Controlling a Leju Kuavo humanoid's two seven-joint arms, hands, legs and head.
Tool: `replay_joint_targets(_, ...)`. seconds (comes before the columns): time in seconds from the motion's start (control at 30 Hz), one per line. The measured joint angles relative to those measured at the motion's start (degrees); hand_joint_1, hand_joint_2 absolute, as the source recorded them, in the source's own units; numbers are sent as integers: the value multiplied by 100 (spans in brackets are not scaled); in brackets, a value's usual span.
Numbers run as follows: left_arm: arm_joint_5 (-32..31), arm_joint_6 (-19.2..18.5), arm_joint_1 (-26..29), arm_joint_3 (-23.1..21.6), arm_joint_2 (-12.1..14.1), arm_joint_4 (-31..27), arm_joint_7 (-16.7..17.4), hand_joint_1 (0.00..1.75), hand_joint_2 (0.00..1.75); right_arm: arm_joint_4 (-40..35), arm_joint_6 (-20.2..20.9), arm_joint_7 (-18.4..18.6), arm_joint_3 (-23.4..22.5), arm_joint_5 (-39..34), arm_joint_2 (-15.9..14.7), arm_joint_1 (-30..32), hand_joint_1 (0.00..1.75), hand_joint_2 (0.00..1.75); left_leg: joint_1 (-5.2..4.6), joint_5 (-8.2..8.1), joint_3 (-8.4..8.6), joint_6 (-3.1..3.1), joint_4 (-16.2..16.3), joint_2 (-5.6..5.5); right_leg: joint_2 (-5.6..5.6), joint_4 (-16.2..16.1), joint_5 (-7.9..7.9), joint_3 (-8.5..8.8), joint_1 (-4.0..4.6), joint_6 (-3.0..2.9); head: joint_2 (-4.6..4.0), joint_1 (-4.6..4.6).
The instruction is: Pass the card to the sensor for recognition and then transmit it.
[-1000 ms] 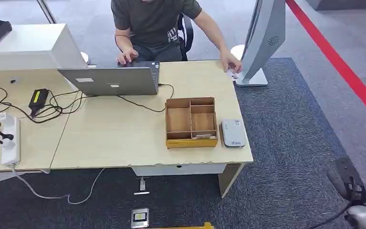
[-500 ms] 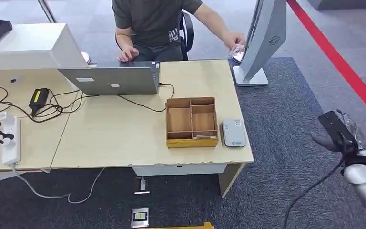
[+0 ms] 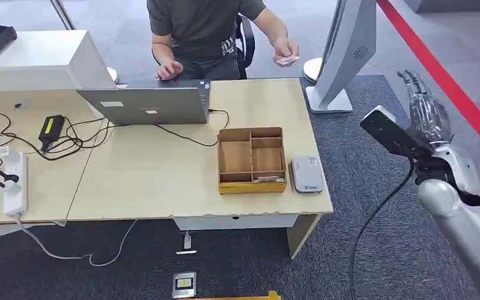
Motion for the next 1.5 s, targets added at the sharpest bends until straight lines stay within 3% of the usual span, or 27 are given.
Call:
replay_joint_targets(0.37, -39, -24, -9, -33, 20, 13, 15, 0, 0, 94, 39, 26, 455, 741, 660, -441, 0, 175, 1, 1, 1, 0, 0, 3, 0, 0, 2, -3, 0, -1, 0, 0)
replay_joint_targets(0.73, -57, -59, -4, -105, 11, 15, 20, 0, 0, 986, 271, -22, 848, 914, 1288, -1011, 0, 175, 0, 1, -2, -1, 0, 4, 0, 2, 3, -8, 0, -2, 0, 0)
replay_joint_targets(1.07, -85, -24, -1, -131, 11, 18, 48, 0, 0, 1798, 206, 111, 1023, 757, 1541, -1373, 0, 175, 1, 1, -2, -1, 1, 2, 0, 1, 2, -9, -1, -2, 0, 2)
replay_joint_targets(1.5, -142, -24, 5, -144, 11, 18, 142, 0, 0, 2116, 26, 295, 1052, 774, 1539, -1369, 0, 175, 1, 1, -2, -1, 2, 4, 1, 0, 3, -11, -1, -2, 0, 0)
